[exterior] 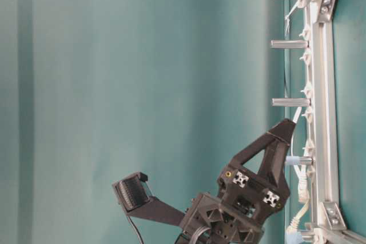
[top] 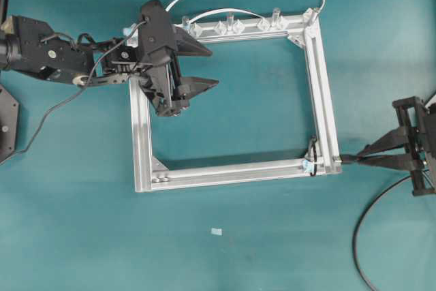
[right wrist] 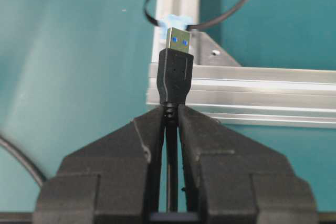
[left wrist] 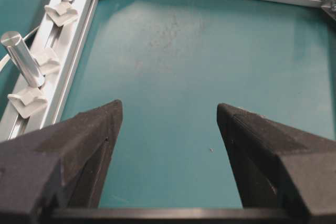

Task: Insert the wire through the string loop located on the right side.
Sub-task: 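Carry the plug to the zip-tie loop at the frame's lower-right corner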

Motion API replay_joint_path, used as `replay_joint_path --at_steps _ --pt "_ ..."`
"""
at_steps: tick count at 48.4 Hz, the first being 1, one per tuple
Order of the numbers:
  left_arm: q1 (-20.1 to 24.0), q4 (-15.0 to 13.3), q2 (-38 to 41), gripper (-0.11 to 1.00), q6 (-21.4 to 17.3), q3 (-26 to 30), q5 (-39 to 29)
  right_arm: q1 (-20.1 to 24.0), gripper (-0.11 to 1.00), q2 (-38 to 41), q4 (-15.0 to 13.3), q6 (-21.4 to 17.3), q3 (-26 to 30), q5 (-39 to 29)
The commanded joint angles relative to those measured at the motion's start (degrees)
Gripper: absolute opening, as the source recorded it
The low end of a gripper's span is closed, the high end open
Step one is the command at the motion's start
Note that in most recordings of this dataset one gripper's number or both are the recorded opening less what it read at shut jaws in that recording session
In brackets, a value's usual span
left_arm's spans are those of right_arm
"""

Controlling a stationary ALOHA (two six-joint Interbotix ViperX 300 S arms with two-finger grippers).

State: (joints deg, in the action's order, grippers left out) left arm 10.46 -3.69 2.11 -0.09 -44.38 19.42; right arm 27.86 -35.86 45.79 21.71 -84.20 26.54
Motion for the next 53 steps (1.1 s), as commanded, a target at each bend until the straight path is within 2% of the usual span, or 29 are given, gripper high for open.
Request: replay_joint_path --at_steps 1,53 --pt "0.0 0.1 -0.6 0.74 0.4 1.1 0.3 -0.2 0.12 0.1 -0.3 0.1 0.6 0.2" --pt "-0.1 0.1 -0.6 0.74 0.4 1.7 0.3 -0.3 0.12 0.4 -0.8 0.1 1.1 -1.5"
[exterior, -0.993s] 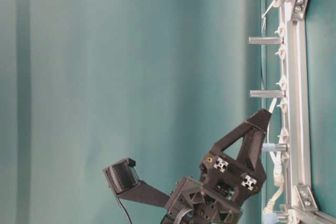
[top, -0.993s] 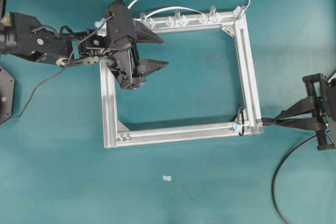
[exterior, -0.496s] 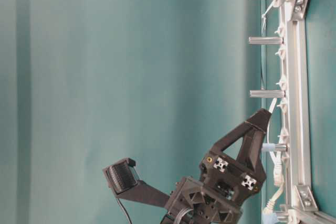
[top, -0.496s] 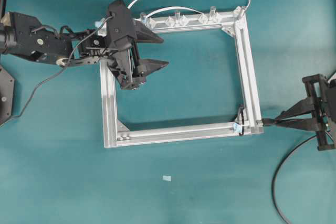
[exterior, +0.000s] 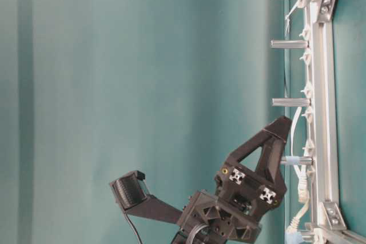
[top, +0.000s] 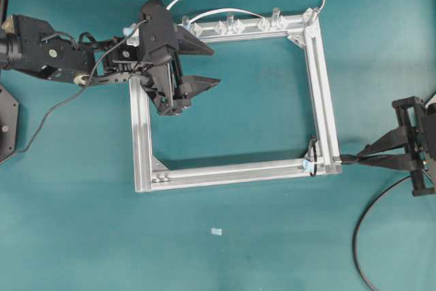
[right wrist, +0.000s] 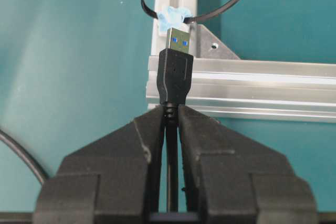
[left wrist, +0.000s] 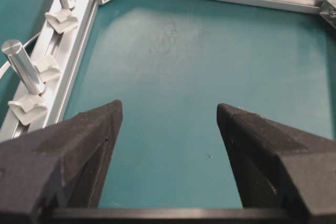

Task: Insert the wire through the string loop located on the right side.
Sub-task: 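Carry the plug to the zip-tie loop at the frame's lower-right corner, then push the USB plug through the black zip-tie loop with the right gripper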

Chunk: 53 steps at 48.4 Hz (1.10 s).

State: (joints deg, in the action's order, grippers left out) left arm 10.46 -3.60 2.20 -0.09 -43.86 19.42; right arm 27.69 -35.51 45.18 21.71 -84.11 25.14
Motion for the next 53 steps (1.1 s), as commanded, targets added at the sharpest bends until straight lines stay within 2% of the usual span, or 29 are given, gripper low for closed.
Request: replay_joint_path --at_steps 1,17,38,53 --pt "-0.1 0.0 -0.7 0.74 0.4 1.1 0.3 0.0 0.12 0.1 -0.1 0.1 1.1 -0.1" --pt "-0.4 0.0 -0.6 0.74 0.4 2.0 0.3 0.0 0.12 1.9 -0.1 0.1 1.8 0.3" --pt "-3.9 0.0 -0.6 0.74 0.4 2.0 0.3 -1.3 0.12 14.4 -0.2 0.2 8.3 3.3" --pt "-6.5 0.0 -0.6 0.74 0.3 1.9 0.3 -2.8 0.12 18.9 -0.2 0.3 12.2 3.5"
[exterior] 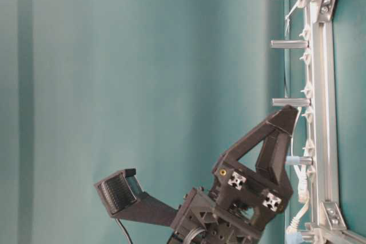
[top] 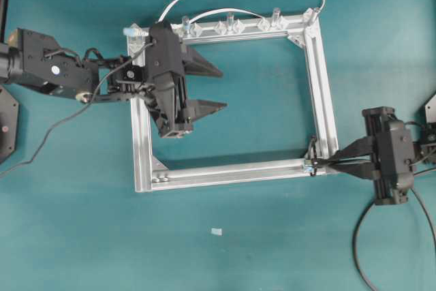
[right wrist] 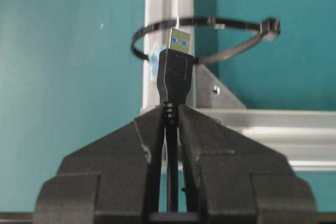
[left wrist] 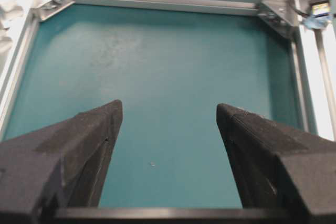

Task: Insert the wire through the string loop located on the right side.
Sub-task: 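Push the USB plug through the black zip-tie loop with the right gripper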

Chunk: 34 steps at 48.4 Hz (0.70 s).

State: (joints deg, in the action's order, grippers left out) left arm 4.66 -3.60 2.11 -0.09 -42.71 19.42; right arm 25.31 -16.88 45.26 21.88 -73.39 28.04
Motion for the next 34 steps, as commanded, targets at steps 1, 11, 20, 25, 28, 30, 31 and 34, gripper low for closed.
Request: replay_joint_path --at_steps 1,11,20,25,28,30,31,34 --pt "-0.8 0.0 -0.5 0.74 0.4 0.8 0.3 -0.5 0.12 0.4 -0.3 0.1 1.8 0.6" --pt "-1.9 0.0 -0.5 0.74 0.3 0.3 0.3 -1.8 0.12 1.3 -2.0 0.1 3.1 0.4" --pt "-2.6 0.0 -0.5 0.74 0.4 -0.4 0.3 -3.0 0.12 2.1 -3.6 0.1 4.1 0.1" --pt "-2.9 0.0 -0.6 0.74 0.4 -0.4 0.3 -3.2 0.12 2.6 -3.7 0.1 4.4 0.1" --pt "-2.9 0.0 -0.5 0.74 0.4 -0.4 0.3 -3.2 0.12 2.7 -3.7 0.1 4.7 0.1" --pt "-2.9 0.0 -0.6 0.74 0.4 -0.4 0.3 -3.3 0.12 2.7 -3.7 0.1 4.7 0.1" --pt "-2.9 0.0 -0.5 0.74 0.4 -0.4 0.3 -3.3 0.12 2.7 -3.7 0.1 4.7 0.0" --pt "-3.0 0.0 -0.5 0.74 0.4 -0.4 0.3 -3.4 0.12 2.7 -3.7 0.1 4.7 0.0"
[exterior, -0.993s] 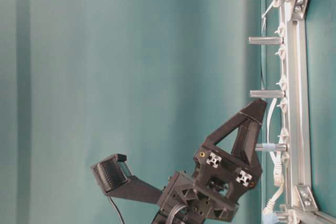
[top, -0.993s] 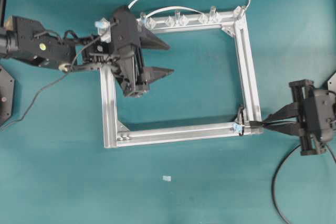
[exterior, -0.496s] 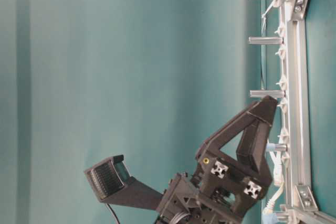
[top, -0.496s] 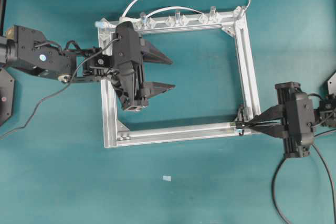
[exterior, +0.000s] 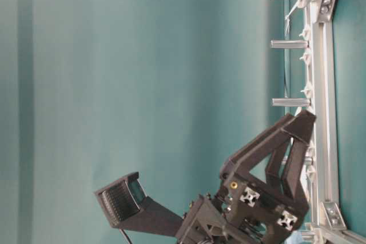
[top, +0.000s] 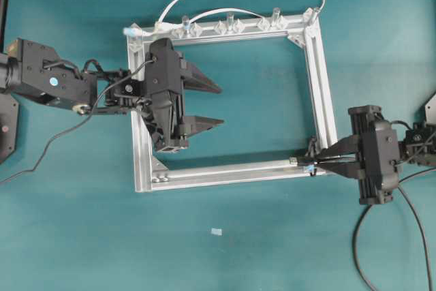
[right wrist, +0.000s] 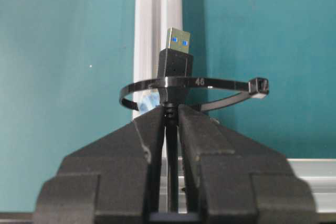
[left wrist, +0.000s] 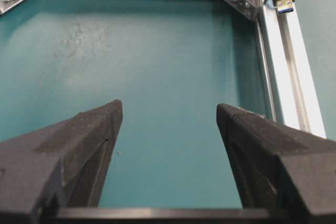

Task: Insert the wire through the string loop located on the right side.
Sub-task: 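Push the USB plug through the black zip-tie loop with the right gripper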

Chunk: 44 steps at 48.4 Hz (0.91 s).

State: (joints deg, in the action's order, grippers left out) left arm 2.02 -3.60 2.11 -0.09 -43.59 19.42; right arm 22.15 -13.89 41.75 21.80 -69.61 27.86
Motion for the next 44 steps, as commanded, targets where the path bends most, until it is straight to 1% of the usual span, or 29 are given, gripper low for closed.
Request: replay_joint_path --at_steps 1,8,16,27,34,44 --pt "-0.4 0.0 -0.6 0.74 0.4 0.5 0.3 -0.3 0.12 -0.3 -0.2 0.2 0.9 0.2" --pt "-1.7 0.0 -0.5 0.74 0.4 1.1 0.3 -0.3 0.12 -0.3 -0.2 0.2 0.9 0.3" --pt "-5.0 0.0 -0.5 0.74 0.6 1.3 -0.4 -0.3 0.12 -0.3 -0.2 0.2 0.9 0.3" --pt "-9.1 0.0 -0.5 0.74 3.7 1.7 -3.1 -0.3 0.12 -0.3 -0.2 0.2 0.9 0.2" --pt "-10.9 0.0 -0.5 0.74 6.2 1.8 -4.5 -0.3 0.12 -0.3 -0.2 0.1 0.9 0.2" --pt "-11.5 0.0 -0.5 0.74 6.8 2.0 -4.7 -0.3 0.12 -0.3 -0.2 0.1 0.8 0.2"
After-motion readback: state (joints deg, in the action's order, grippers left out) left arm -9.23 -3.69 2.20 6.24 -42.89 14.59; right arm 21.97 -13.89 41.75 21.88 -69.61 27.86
